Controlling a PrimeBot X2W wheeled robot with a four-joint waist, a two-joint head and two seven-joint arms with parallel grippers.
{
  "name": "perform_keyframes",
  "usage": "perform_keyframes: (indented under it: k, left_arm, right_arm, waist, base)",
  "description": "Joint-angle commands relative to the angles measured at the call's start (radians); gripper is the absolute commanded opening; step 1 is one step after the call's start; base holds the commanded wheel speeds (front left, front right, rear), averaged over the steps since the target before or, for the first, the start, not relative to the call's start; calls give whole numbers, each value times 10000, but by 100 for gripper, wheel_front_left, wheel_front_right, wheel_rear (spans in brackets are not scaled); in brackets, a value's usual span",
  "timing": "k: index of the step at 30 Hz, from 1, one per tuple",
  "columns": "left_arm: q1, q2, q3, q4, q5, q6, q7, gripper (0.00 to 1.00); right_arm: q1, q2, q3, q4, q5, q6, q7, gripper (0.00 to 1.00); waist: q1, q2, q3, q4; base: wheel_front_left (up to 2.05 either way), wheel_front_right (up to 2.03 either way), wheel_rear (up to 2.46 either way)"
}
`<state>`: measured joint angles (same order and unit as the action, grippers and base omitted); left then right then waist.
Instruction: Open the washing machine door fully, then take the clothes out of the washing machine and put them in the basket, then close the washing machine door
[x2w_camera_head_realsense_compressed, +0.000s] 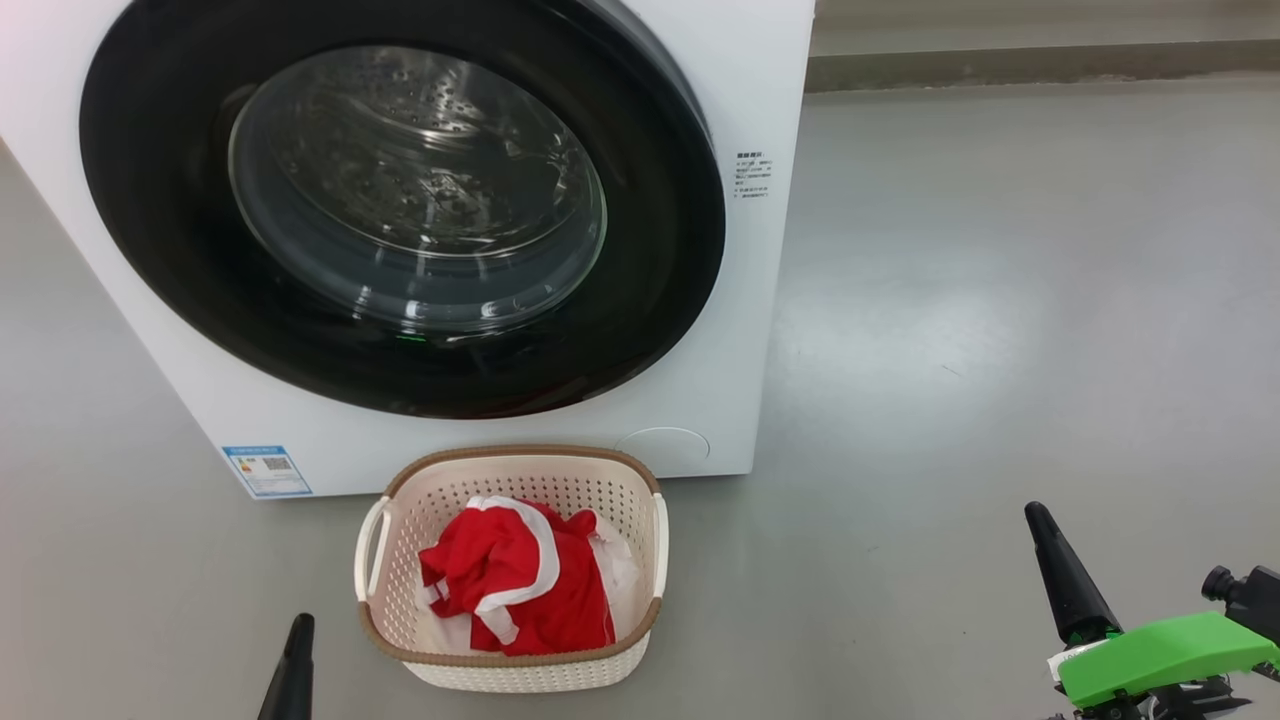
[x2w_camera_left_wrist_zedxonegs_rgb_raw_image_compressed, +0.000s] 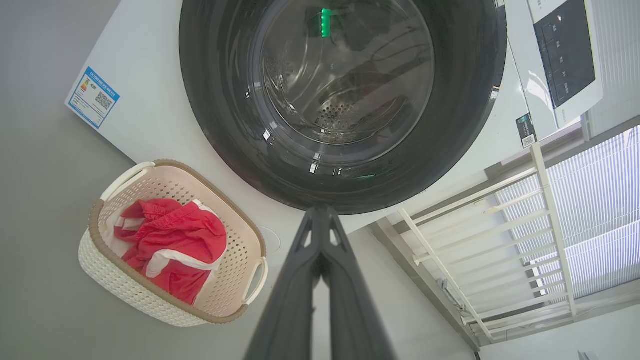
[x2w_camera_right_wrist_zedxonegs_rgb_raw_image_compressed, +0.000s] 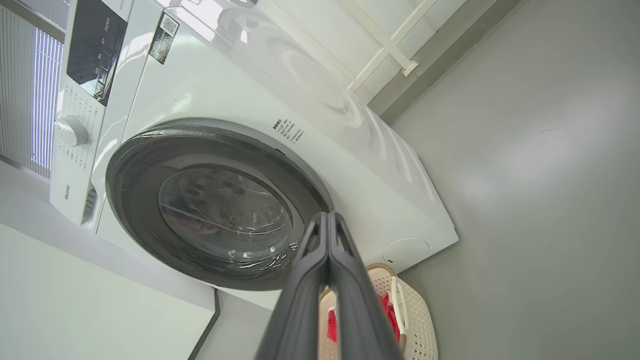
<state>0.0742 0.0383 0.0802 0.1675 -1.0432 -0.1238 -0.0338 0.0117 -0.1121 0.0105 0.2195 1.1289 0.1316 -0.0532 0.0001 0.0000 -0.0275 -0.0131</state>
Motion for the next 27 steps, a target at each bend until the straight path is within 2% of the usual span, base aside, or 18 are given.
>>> perform_keyframes:
  k: [1, 27]
  left_arm:
    - [-587, 80, 230, -154, -391, -43, 113, 0]
    - [-1263, 101, 294, 358, -3154, -57, 833, 0]
  right_arm:
    - [-609, -61, -15, -203, 323, -5, 74, 0]
    - [-929, 186, -513, 49, 2803, -7, 792, 0]
  waist:
    - [-1, 0, 11, 6]
    - [-1, 0, 157, 72]
  base:
    - [0, 0, 0]
    - [0, 0, 0]
